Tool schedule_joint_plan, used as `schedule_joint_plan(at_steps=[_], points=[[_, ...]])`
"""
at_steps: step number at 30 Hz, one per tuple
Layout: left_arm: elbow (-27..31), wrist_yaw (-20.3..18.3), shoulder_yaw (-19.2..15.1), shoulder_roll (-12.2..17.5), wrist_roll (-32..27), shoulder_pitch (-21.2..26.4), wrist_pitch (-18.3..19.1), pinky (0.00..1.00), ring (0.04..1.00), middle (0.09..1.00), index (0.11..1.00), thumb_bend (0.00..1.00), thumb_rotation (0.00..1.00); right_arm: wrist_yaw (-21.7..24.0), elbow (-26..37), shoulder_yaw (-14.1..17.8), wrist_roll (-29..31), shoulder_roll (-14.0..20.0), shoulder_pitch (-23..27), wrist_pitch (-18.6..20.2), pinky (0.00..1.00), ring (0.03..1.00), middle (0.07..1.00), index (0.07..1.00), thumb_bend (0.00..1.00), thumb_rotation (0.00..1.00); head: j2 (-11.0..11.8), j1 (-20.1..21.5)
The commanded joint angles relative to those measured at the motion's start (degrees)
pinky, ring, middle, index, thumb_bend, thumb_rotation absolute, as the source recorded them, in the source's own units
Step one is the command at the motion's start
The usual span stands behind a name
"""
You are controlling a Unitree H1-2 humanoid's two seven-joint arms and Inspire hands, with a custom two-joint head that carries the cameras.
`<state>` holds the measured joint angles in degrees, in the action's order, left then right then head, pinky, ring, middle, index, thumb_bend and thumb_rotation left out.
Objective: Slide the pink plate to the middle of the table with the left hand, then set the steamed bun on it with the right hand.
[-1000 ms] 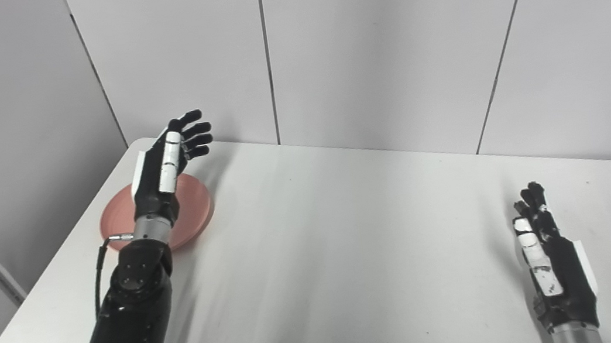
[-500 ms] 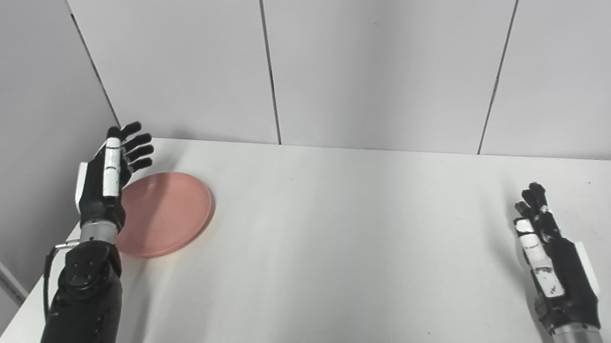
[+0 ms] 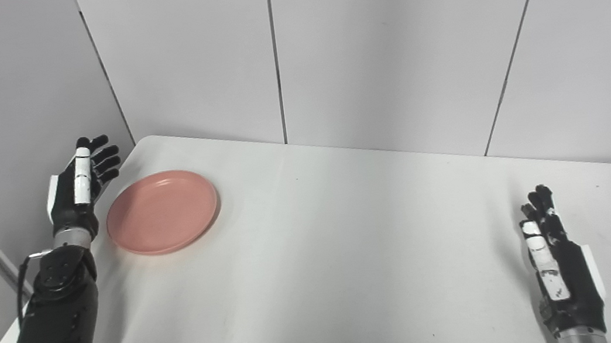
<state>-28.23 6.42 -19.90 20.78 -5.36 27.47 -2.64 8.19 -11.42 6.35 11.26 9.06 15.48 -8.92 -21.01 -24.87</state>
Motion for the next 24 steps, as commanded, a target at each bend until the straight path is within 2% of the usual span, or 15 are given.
schedule_joint_plan(at_steps=[1, 6, 11, 16, 24], points=[[-0.2, 0.9, -0.7, 1.7, -0.6, 2.8, -3.2, 0.78, 0.772, 0.767, 0.754, 0.64, 1.0, 0.4, 0.3, 0.3, 1.0, 0.0, 0.2, 0.0, 1.0, 1.0, 1.0, 1.0, 0.38, 0.79, -0.1, 0.0], [-2.2, 1.1, -1.2, 2.4, -1.3, 2.8, -3.6, 0.8, 0.79, 0.779, 0.766, 0.62, 1.0, 0.4, 0.3, 0.2, 1.3, 0.1, 0.2, 0.2, 1.0, 1.0, 1.0, 1.0, 0.4, 0.79, 0.0, -0.1], [-5.5, -0.5, -1.2, 3.9, -2.6, 2.8, -4.7, 0.84, 0.815, 0.802, 0.786, 0.59, 1.0, 0.3, 0.8, 0.1, 1.4, 0.3, 0.1, 1.0, 1.0, 1.0, 1.0, 1.0, 0.4, 0.79, -0.1, -0.1], [-8.3, -1.9, -0.4, 4.9, -3.0, 2.9, -5.8, 0.84, 0.824, 0.805, 0.789, 0.61, 1.0, 0.3, 0.6, 0.3, 1.7, 0.2, 0.2, 0.6, 1.0, 1.0, 1.0, 1.0, 0.39, 0.77, -0.1, -0.2], [-11.1, -4.1, 0.4, 4.4, -4.4, 2.8, -4.1, 0.9, 0.855, 0.815, 0.798, 0.62, 1.0, 0.5, 0.7, 0.3, 2.3, 0.2, 0.2, 0.5, 1.0, 1.0, 1.0, 1.0, 0.39, 0.77, -0.3, -0.2]])
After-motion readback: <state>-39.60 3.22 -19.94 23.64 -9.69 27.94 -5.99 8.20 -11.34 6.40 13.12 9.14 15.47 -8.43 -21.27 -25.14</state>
